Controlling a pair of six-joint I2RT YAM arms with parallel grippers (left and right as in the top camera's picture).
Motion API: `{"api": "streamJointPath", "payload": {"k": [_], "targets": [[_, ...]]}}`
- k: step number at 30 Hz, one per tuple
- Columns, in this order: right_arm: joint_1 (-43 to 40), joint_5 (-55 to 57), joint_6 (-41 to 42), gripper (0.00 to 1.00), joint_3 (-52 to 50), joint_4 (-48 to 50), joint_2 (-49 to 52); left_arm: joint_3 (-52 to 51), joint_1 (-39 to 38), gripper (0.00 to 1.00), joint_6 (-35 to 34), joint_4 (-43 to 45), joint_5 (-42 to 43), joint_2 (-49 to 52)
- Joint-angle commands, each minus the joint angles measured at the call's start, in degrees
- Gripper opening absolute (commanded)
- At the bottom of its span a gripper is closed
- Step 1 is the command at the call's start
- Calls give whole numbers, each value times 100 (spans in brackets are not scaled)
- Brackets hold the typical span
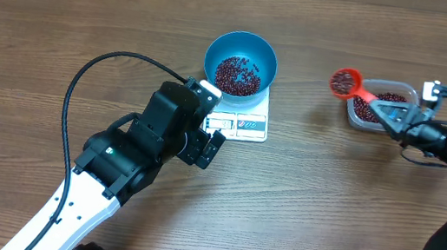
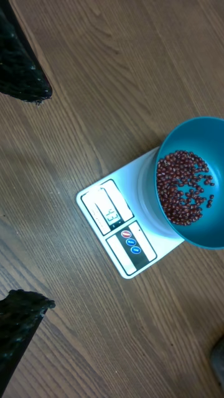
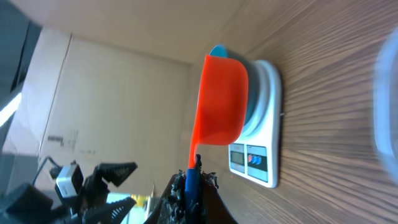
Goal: Scoop item into bowl and weigh 150g on scale
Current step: 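Carry the filled scoop left over the blue bowl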
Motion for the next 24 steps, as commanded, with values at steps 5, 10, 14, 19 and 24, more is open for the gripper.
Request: {"api": "streamJointPath", "payload": {"k": [5,10,14,19,24], "targets": [[728,-234,636,4,-24,680,22,-33,-35,99,-37,15,-50,35],[1189,-101,1661,4,-24,1725,22,-33,-35,100,-37,15,-50,35],[1545,234,2756,4,-24,2811,22,-33,-35,100,-39,15,-50,35],[1915,584,3501,4,-24,3652,22,-33,-37,99,-39,15,-50,35],[2243,1228,3748,4,-24,3901,22,-33,-35,99,-39,15,-50,35]]}}
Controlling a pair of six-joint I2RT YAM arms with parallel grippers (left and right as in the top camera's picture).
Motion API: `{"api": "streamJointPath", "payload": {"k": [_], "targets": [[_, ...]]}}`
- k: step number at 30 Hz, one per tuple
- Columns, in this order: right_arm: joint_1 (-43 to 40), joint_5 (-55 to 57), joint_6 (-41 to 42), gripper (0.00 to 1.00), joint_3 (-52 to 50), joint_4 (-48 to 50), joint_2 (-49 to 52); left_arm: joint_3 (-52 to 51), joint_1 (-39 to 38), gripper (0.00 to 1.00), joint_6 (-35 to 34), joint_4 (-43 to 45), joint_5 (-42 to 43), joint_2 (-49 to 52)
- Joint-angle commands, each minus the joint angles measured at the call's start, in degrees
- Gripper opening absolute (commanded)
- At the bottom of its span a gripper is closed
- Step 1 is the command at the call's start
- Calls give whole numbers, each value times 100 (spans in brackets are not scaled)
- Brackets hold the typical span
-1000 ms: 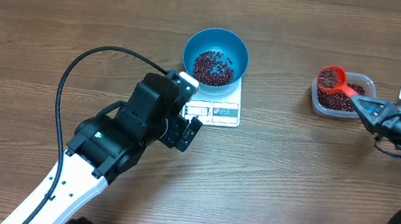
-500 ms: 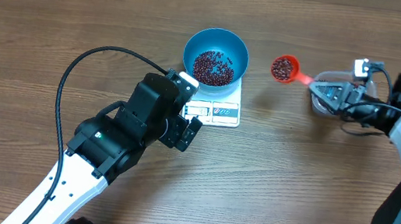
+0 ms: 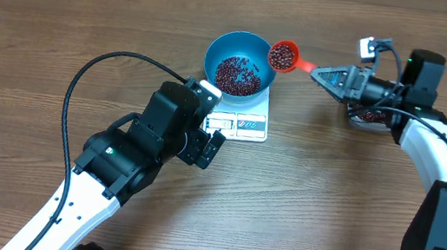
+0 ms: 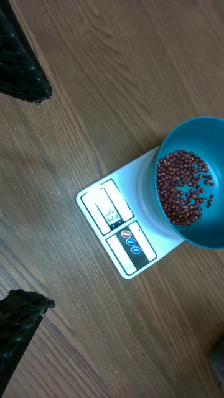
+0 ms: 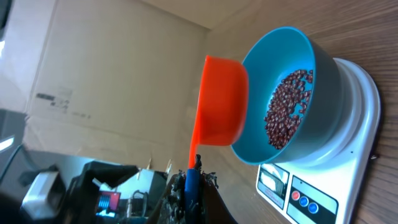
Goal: Scoop item into bowl and weigh 150g on scale
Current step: 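Carry the filled scoop left over the blue bowl, then tip the scoop over the bowl to pour the beans in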
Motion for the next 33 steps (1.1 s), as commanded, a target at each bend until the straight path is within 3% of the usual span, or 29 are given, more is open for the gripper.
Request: {"api": "streamJointPath", "payload": {"k": [1,8,14,24,33], "targets": [[216,577,431,4,17,149,20,-33,-35,100,-39,15,-48,35],[715,1410,369,4,17,514,20,-33,-37,100,-39,15,-48,35],[990,2061,-905,4,17,352,20,-33,-35,100,-39,15,-48,35],[1137,2059,-1604,4,17,664,20,-33,-35,100,-39,15,-48,35],[1137,2022,-3012,4,17,680,20,-33,-37,100,-39,15,-46,35]]}}
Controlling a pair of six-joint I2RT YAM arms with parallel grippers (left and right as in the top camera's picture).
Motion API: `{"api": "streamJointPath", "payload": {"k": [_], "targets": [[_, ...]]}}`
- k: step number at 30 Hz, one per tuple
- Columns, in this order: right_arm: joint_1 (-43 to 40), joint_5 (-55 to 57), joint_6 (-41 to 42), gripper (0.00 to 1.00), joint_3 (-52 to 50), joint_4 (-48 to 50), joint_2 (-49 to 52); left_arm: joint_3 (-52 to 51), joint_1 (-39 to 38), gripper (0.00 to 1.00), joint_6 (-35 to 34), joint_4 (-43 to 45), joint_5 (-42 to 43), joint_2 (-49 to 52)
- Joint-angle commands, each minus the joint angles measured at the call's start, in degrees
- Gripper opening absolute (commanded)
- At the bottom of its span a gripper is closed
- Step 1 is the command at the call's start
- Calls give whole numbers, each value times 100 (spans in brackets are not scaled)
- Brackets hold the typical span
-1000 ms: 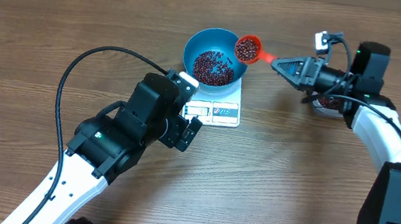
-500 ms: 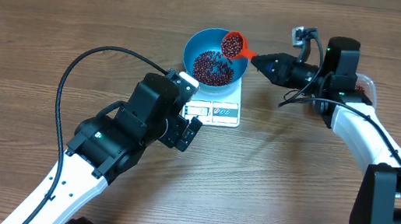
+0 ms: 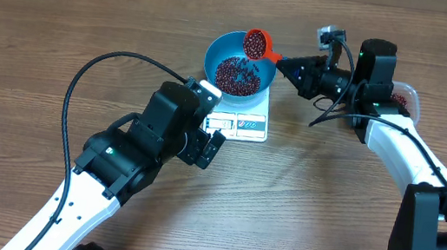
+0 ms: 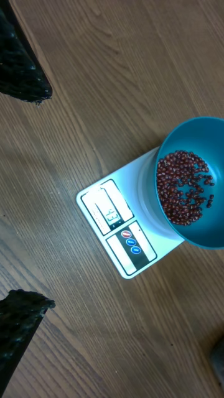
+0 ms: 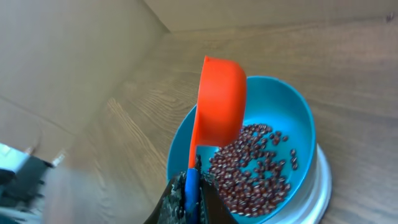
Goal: Scoop item into bowl and weigh 150g on scale
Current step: 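Tip the scoop over the bowl to pour the beans in, then lift the empty scoop and carry it right back to the tub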
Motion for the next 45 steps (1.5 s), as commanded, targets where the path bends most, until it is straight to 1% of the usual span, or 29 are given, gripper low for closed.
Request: {"api": "streamJointPath", "payload": {"k": [1,9,16,25,33,39,41,45], "targets": [[-4,-31,-914,4,17,50,17,-33,-37,100,-39,15,-50,35],[-4,-26,-3147,4,17,-234,17,-33,-35,100,-39,15,-50,35],[-7,20,-4111,4,17,-258,17,-33,-37,100,-37,15,-50,35],[-7,542,-5348,4,17,-254,20,-33,-37,100,-39,15,-50,35],[-11,636,-5471,4,17,-17,17,-33,-35,100,-39,15,-50,35],[-11,614,-5442,4,17,-68,17,-33,-37,99,-39,15,-50,35],[-11,610,-5353,4,17,-190,17,-33,-35,100,-39,15,-50,35],[-15,610,-4625,4,17,-323,-9,-33,-35,100,-39,15,-50,35]]}}
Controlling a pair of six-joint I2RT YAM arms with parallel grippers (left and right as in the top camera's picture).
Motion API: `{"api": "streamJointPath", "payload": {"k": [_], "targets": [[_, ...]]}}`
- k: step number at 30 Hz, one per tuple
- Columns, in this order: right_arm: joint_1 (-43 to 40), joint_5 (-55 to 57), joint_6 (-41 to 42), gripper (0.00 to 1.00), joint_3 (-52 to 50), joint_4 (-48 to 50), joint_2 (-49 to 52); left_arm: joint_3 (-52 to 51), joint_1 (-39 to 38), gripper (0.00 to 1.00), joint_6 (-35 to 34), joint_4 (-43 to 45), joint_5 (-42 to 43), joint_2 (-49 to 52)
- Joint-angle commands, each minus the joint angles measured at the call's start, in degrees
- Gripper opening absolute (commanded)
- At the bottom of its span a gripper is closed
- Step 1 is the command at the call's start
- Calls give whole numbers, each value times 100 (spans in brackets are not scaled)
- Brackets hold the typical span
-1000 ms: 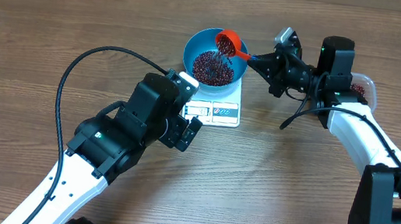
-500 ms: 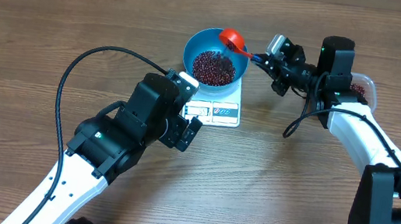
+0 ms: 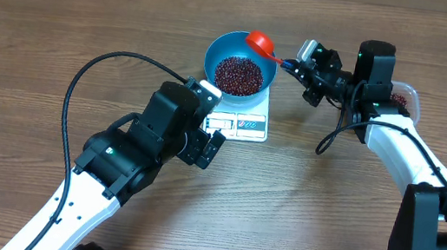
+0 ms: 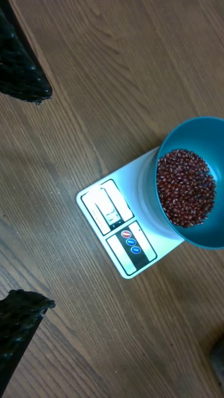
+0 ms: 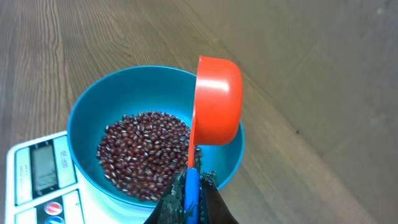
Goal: Scoop item into bowl and weigh 150g on scale
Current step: 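Lift the empty scoop and carry it right back to the tub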
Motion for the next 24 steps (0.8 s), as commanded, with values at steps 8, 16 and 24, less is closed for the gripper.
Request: {"api": "streamJointPath", "payload": {"k": [8,16,24], "targets": [[-9,-9,1307,4,17,-1016,-870,-33,-37,100,-39,15,-48,35],[-9,22,2667,4,17,-1947,-1921,-33,-35,100,-39,15,-48,35],[-9,1821,3694,4,17,-2771,-2155,-33,-37,99,-39,15,-48,35]]}}
